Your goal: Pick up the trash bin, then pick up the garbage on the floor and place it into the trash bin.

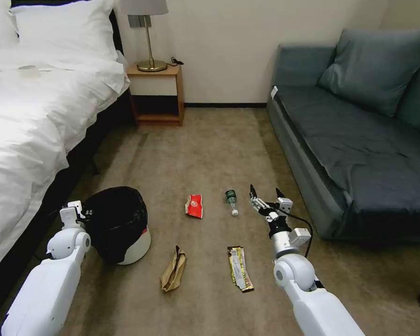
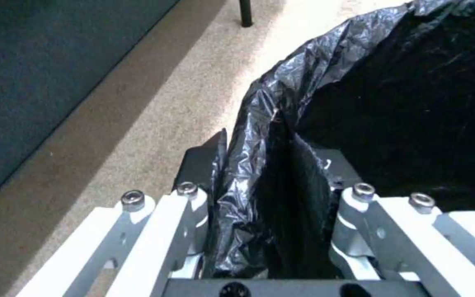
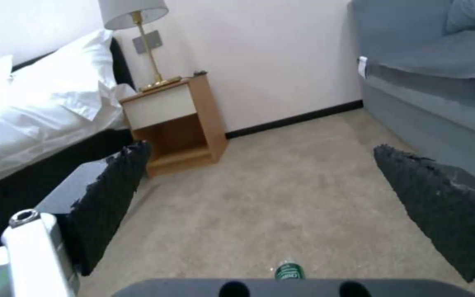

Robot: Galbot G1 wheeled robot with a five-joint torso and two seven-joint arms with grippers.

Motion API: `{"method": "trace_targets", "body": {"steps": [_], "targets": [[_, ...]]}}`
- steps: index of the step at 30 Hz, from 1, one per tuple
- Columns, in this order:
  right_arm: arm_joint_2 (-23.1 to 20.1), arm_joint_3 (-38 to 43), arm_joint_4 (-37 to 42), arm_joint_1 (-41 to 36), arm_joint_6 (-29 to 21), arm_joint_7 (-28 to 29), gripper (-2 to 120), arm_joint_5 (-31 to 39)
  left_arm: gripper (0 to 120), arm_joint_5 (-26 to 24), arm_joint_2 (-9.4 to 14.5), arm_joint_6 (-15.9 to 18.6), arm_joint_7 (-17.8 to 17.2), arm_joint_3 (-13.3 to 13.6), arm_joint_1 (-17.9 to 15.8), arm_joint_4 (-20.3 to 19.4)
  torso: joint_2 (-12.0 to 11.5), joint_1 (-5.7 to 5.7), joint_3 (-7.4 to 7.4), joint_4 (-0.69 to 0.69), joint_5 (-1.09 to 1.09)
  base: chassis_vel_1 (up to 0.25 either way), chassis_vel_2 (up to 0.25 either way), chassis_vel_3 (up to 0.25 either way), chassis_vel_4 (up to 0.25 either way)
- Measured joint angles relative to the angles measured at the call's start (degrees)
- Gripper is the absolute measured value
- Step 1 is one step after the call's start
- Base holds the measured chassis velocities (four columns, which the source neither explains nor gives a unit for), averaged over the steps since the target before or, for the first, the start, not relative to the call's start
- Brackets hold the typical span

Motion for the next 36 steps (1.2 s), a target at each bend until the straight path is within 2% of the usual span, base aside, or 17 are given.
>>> {"method": "trace_targets", "body": {"steps": [8, 12, 18, 24, 28, 30, 35, 36], "targets": [[-0.1, 0.1, -0.2, 0.5, 0.1, 0.0, 100, 0.3, 28, 4.4, 0.6, 1.2, 1.6, 0.5, 0.1, -0.7, 0.0, 0.00, 0.02, -0.04, -0.06, 0.000, 0.000, 0.000, 0.000], [-0.1, 0.1, -0.5, 0.7, 0.1, 0.0, 100, 0.4, 21, 6.1, 0.5, 0.0, 2.5, 1.0, 0.0, -2.3, 0.0, 0.01, 0.04, -0.03, -0.12, 0.000, 0.000, 0.000, 0.000], [-0.1, 0.3, -0.6, 0.6, 0.1, 0.0, 100, 0.4, 10, 6.1, 0.3, -0.6, 2.8, 2.1, -0.6, -4.8, 0.0, 0.01, 0.04, -0.06, -0.11, 0.000, 0.000, 0.000, 0.000], [-0.6, 0.8, -0.6, 0.3, 0.1, 0.0, 100, 0.8, 8, 5.9, 0.6, 0.8, 2.2, 3.3, -0.9, -8.0, 0.0, 0.01, 0.03, -0.04, -0.06, 0.000, 0.000, 0.000, 0.000], [-1.1, 1.4, -0.5, -0.3, 0.2, 0.0, 100, 1.1, 7, 4.4, 2.1, 3.1, 1.1, 4.9, -0.6, -11.4, 0.0, 0.01, 0.02, -0.01, -0.02, 0.000, 0.000, 0.000, 0.000], [-1.2, 1.5, -0.5, -0.4, 0.2, 0.0, 100, 1.3, 7, 4.2, 2.4, 3.6, 0.9, 5.1, -0.4, -11.9, 0.0, 0.01, 0.01, -0.01, -0.03, 0.000, 0.000, 0.000, 0.000], [-1.8, 2.0, -0.9, -0.5, 0.2, 0.0, 100, 1.5, 6, 2.4, 5.5, 5.9, -0.1, 5.1, 0.8, -15.3, 0.0, 0.01, 0.01, -0.01, -0.02, 0.000, 0.000, 0.000, 0.000], [-1.8, 2.0, -0.9, -0.5, 0.2, 0.0, 100, 1.5, 6, 2.4, 5.5, 5.9, -0.1, 5.1, 0.8, -15.3, 0.0, 0.01, 0.01, -0.01, -0.02, 0.000, 0.000, 0.000, 0.000]]}}
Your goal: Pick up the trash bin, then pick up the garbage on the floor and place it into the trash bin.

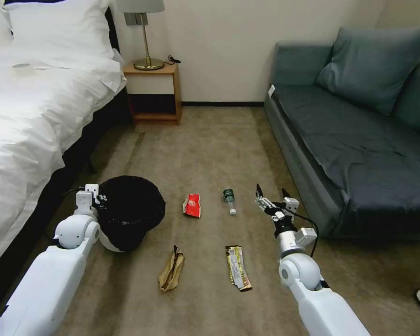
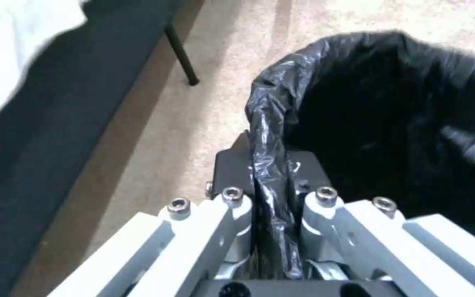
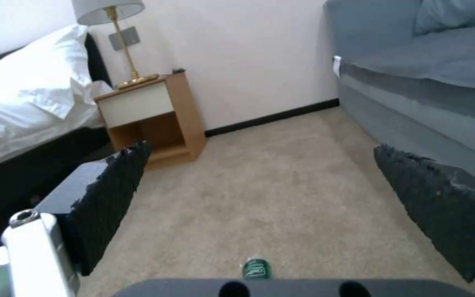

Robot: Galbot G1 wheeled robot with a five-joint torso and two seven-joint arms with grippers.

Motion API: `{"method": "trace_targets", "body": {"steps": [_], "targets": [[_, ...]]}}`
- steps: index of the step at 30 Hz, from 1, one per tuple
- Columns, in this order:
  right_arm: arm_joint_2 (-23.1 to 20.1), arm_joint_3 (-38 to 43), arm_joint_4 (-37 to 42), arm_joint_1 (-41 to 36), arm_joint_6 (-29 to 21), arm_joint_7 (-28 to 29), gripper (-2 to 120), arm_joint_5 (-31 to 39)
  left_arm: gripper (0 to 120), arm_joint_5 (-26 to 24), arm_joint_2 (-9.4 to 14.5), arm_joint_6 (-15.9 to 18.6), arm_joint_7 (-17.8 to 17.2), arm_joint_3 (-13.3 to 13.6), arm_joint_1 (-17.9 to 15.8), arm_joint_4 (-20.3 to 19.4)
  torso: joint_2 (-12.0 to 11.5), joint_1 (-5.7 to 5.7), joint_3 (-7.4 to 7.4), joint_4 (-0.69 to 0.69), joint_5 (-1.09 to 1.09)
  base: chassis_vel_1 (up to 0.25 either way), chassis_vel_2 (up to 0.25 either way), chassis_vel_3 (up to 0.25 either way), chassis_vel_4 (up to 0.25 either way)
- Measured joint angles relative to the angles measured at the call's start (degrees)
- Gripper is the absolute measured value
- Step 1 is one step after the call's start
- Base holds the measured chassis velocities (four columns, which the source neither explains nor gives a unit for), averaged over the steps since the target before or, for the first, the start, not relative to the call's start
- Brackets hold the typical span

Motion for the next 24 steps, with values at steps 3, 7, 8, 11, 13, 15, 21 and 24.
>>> {"method": "trace_targets", "body": {"steps": [3, 7, 8, 11, 13, 15, 21, 24], "targets": [[-0.5, 0.1, -0.5, 0.0, -0.8, 0.1, 100, 0.0, 6, -1.2, 2.3, 1.2, -0.7, -0.6, 1.0, -2.5, 0.0, 0.00, 0.00, 0.01, 0.02, 0.000, 0.000, 0.000, 0.000], [-1.2, -0.1, -0.7, -0.5, -2.2, 0.1, 100, -0.2, 6, -3.3, 4.1, 2.0, -1.5, -1.8, 2.2, -5.6, 0.0, 0.00, -0.01, 0.00, 0.02, 0.000, 0.000, 0.000, 0.000], [-1.3, -0.2, -0.7, -0.7, -2.5, 0.1, 100, -0.3, 6, -3.7, 4.2, 2.0, -1.6, -2.0, 2.5, -6.3, 0.0, 0.00, -0.01, -0.01, 0.02, 0.000, 0.000, 0.000, 0.000], [-1.4, -0.4, -0.8, -0.9, -2.7, 0.0, 100, -0.5, 6, -4.1, 4.2, 2.1, -1.8, -2.4, 2.9, -7.1, 0.0, 0.00, -0.01, -0.03, 0.02, 0.000, 0.000, 0.000, 0.000], [-1.7, -0.8, -0.9, -1.2, -3.2, 0.1, 100, -0.7, 6, -4.6, 4.2, 2.5, -2.1, -3.0, 3.9, -8.5, 0.0, 0.00, -0.01, -0.01, 0.02, 0.000, 0.000, 0.000, 0.000], [-1.9, -1.0, -1.0, -1.5, -3.4, 0.2, 100, -0.8, 6, -4.7, 4.2, 2.6, -2.2, -3.2, 4.1, -9.0, 0.0, 0.00, -0.01, 0.00, 0.01, 0.000, 0.000, 0.000, 0.000], [-4.2, -1.9, -0.8, -3.3, -4.4, 0.9, 100, -1.1, 6, -5.2, 4.4, 2.9, -2.2, -4.2, 5.1, -10.8, 0.0, 0.00, -0.01, -0.02, 0.02, 0.000, 0.000, 0.000, 0.000], [-6.5, -3.2, -0.7, -3.8, -5.1, 1.6, 100, -1.0, 6, -5.0, 4.6, 2.9, -2.1, -4.8, 5.8, -11.2, 0.0, 0.00, -0.01, -0.03, 0.02, 0.000, 0.000, 0.000, 0.000]]}}
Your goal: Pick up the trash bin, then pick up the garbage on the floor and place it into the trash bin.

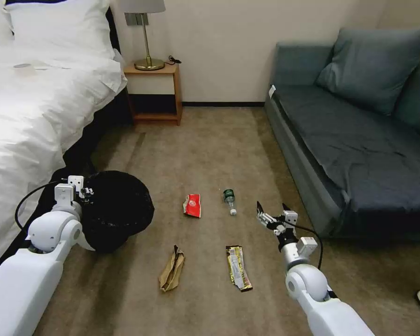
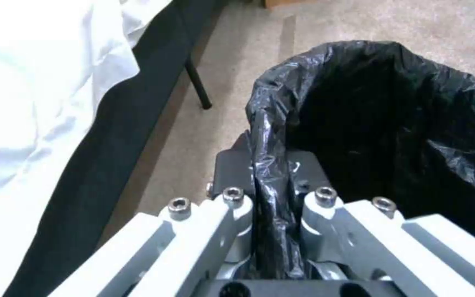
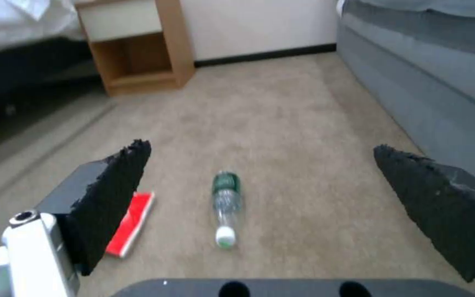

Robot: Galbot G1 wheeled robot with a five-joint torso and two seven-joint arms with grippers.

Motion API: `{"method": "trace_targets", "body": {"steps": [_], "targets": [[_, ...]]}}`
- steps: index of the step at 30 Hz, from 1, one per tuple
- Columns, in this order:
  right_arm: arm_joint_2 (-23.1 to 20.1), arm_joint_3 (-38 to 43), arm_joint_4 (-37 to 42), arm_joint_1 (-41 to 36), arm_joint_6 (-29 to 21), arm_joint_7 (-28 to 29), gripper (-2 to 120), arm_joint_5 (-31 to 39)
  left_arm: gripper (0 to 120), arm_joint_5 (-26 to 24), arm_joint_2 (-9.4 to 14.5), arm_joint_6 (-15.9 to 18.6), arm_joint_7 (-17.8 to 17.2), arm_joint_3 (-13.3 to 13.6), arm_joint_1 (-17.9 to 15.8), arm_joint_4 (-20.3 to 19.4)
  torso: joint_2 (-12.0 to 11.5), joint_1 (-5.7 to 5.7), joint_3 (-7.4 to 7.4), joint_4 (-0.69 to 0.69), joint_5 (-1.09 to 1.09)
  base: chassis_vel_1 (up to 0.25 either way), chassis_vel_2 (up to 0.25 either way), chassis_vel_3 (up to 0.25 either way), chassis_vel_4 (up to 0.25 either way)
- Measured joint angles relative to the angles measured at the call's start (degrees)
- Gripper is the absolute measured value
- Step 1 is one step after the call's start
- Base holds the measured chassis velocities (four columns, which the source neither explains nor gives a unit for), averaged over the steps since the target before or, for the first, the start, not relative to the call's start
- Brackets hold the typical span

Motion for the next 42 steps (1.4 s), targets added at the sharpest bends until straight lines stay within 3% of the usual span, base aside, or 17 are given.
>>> {"method": "trace_targets", "body": {"steps": [5, 7, 13, 16, 26, 42], "targets": [[-4.7, -3.2, 0.3, 0.5, -2.6, 1.4, 100, 2.0, 6, 0.6, 0.2, 0.0, 0.4, -0.7, 1.0, -0.4, 0.0, 0.00, 0.00, 0.03, -0.01, 0.000, 0.000, 0.000, 0.000], [-8.6, -7.5, 1.1, 0.9, -5.4, 2.6, 100, 3.8, 6, 0.9, 0.4, -0.1, 0.7, -1.2, 1.8, -1.1, 0.0, 0.00, 0.00, 0.01, -0.01, 0.000, 0.000, 0.000, 0.000], [-11.8, -13.2, 1.2, 2.4, -7.8, 3.0, 100, 6.9, 6, 0.9, 0.6, -0.1, 0.8, -1.4, 2.4, -1.9, 0.0, 0.00, 0.00, 0.02, 0.01, 0.000, 0.000, 0.000, 0.000], [-13.8, -20.7, 1.0, 4.0, -9.5, 3.7, 100, 9.0, 6, 1.1, 0.3, -0.1, 0.8, -1.9, 3.1, -2.8, 0.0, 0.00, 0.01, 0.02, 0.01, 0.000, 0.000, 0.000, 0.000], [-14.0, -30.2, -0.8, 7.9, -10.9, 5.1, 100, 11.2, 6, 1.5, -0.1, -0.2, 1.0, -2.3, 4.2, -3.9, 0.0, 0.00, 0.01, 0.02, 0.00, 0.000, 0.000, 0.000, 0.000], [-10.4, -34.2, -12.1, 12.2, -8.0, 1.3, 100, 11.9, 6, 2.6, -1.5, -0.5, 1.8, -3.2, 5.4, -5.3, 0.0, 0.00, 0.01, 0.02, 0.00, 0.000, 0.000, 0.000, 0.000]]}}
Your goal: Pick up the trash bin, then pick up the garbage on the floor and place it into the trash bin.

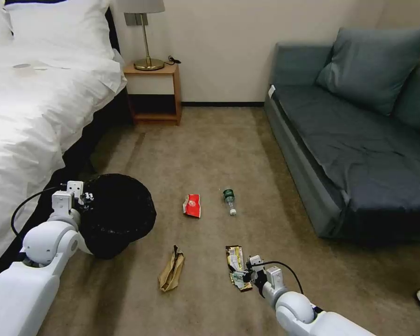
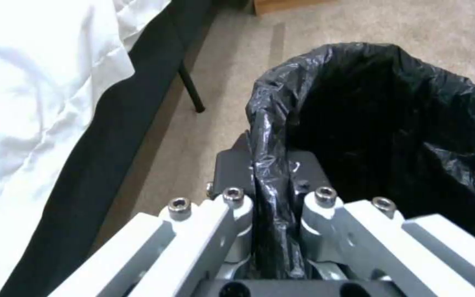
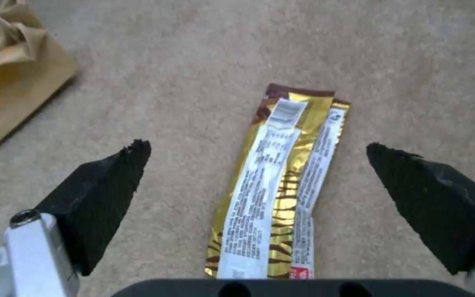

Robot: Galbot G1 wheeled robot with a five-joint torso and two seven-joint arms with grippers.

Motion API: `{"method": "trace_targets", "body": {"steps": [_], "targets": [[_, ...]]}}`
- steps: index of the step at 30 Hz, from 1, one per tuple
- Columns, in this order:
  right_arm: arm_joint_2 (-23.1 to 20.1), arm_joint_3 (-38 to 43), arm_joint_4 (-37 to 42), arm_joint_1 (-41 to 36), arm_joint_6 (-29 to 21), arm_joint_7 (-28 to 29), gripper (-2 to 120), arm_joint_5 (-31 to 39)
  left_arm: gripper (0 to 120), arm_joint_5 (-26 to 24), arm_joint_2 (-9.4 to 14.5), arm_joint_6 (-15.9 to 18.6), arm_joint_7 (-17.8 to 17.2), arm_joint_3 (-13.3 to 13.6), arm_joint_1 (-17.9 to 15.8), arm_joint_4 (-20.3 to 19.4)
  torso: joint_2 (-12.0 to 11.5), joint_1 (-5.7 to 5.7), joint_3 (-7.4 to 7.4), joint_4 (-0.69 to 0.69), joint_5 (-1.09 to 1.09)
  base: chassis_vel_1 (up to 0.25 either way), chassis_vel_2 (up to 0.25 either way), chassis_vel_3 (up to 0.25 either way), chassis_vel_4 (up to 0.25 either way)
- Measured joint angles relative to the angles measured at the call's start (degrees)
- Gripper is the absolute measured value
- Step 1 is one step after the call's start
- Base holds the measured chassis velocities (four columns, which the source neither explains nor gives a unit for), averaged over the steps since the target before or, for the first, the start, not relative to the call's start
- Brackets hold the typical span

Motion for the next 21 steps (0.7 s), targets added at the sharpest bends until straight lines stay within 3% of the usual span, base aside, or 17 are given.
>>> {"method": "trace_targets", "body": {"steps": [21], "targets": [[8.7, -0.9, -17.9, 2.8, 6.2, -6.1, 100, -4.1, 6, 0.5, 0.1, -1.9, 1.4, -2.3, 2.6, -1.6, 0.0, 0.00, 0.00, -0.01, -0.02, 0.000, 0.000, 0.000, 0.000]]}}
